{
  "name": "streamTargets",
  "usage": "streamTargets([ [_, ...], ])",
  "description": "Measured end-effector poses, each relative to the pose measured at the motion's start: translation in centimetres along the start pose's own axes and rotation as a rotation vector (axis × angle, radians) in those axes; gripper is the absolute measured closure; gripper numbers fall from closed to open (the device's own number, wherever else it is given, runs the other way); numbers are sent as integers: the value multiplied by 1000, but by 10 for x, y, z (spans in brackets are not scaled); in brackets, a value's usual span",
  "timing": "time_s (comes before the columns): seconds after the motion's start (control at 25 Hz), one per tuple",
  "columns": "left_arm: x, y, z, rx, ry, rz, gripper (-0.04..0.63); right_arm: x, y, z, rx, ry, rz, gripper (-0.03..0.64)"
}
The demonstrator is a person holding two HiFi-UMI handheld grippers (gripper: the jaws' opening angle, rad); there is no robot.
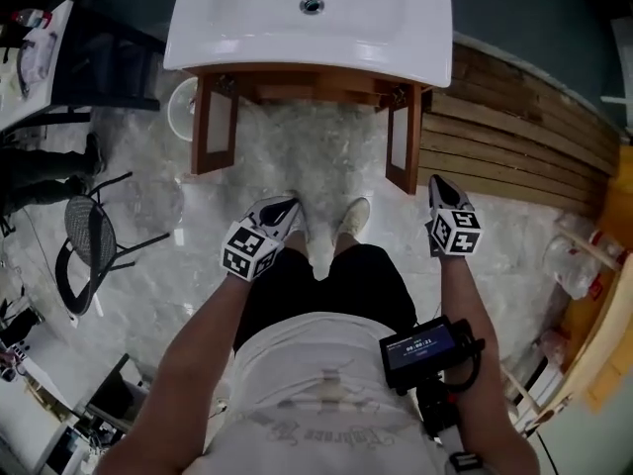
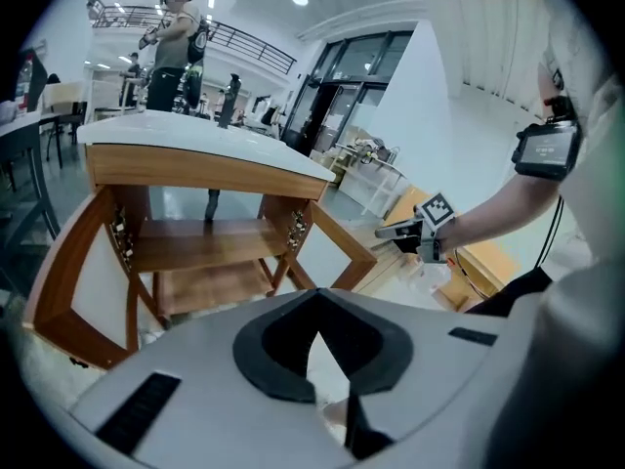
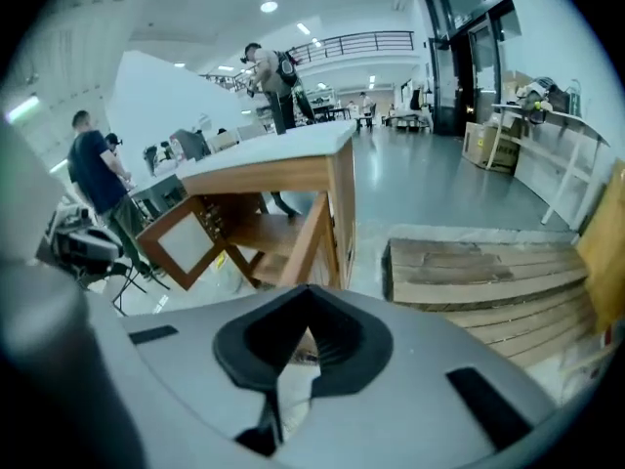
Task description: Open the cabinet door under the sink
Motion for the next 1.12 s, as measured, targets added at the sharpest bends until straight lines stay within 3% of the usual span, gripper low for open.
streamTargets([
  [0.24,13,-35,27,-81,-23,-3,586,49,-64,21,-169,-119,-54,603],
  [0.64,13,-69,93,-187,-17,-48,586,169,-127,73,-344,-368,28,604],
  [0.84,23,-80,112,-230,-29,-79,586,198,-139,84,-375,-401,61,604],
  [1.12,26,-87,118,-244,-9,-104,586,207,-135,89,-362,-375,66,604],
])
Point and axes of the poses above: the fingertips, and each gripper's own axes: z backward along the fingers, x to its left, y out of its underside, the point moved 8 cm from there along z, backward along the fingers, and after that the axes turned 7 degrees about y, right-handed, at the moved point
